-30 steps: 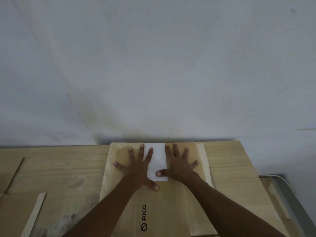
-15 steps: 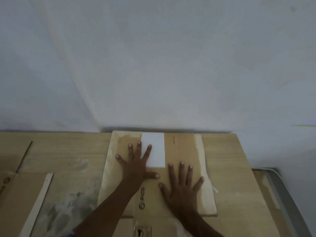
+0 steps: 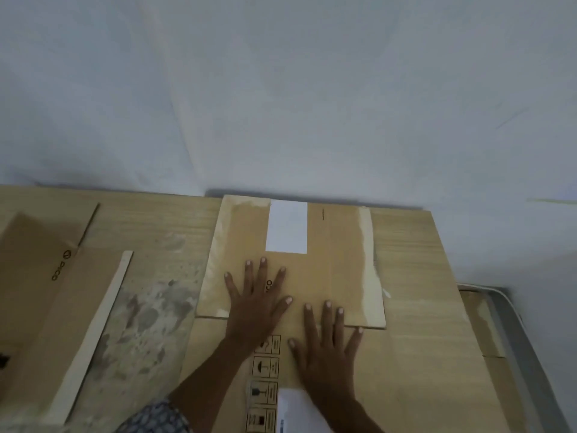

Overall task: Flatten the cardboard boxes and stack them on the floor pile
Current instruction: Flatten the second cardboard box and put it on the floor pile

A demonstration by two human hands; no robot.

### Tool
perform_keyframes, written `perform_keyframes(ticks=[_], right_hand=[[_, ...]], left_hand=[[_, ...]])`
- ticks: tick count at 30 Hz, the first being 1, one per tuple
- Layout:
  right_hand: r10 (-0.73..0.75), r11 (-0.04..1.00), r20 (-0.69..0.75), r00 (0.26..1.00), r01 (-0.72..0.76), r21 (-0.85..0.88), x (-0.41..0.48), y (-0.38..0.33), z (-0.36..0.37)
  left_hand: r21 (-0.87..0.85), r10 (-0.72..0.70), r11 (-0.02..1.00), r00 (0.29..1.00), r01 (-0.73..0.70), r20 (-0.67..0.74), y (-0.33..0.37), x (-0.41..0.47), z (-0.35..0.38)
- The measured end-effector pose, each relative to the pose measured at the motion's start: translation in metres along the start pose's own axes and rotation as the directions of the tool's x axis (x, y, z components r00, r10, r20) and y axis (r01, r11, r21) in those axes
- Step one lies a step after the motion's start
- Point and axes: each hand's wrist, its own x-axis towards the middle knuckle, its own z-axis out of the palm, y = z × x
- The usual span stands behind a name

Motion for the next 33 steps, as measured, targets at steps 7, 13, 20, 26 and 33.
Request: perform_keyframes(ticks=[7, 13, 20, 26, 33], right_hand=[[0.013, 0.999, 0.018, 1.0, -0.012, -0.047, -0.007, 0.001, 0.003], [0.105, 0.993, 0.123, 0.987, -0.11, 0.039, -0.049, -0.015, -0.002], [0.239, 0.963, 0.187, 0.953, -0.258, 0.081, -0.138, 0.0, 0.015], [0.197, 0.963, 0.259, 0.945, -0.237, 0.13, -0.128, 0.001, 0.005], [-0.037, 0.999, 0.281, 0.959, 0.044, -0.017, -0.155, 0.029, 0.003]], left_hand=[[-0.01, 0.016, 1.0, 1.0, -0.016, -0.013, 0.002, -0.086, 0.015], [-0.072, -0.049, 0.996, 0.995, 0.055, 0.086, -0.008, -0.152, 0.019], [-0.056, -0.059, 0.995, 0.962, 0.077, 0.267, -0.011, -0.141, -0.007], [-0.028, 0.155, 0.988, 0.934, -0.155, 0.321, -0.006, -0.229, 0.008], [-0.008, 0.185, 0.978, 0.85, -0.208, 0.492, -0.01, -0.207, -0.024]])
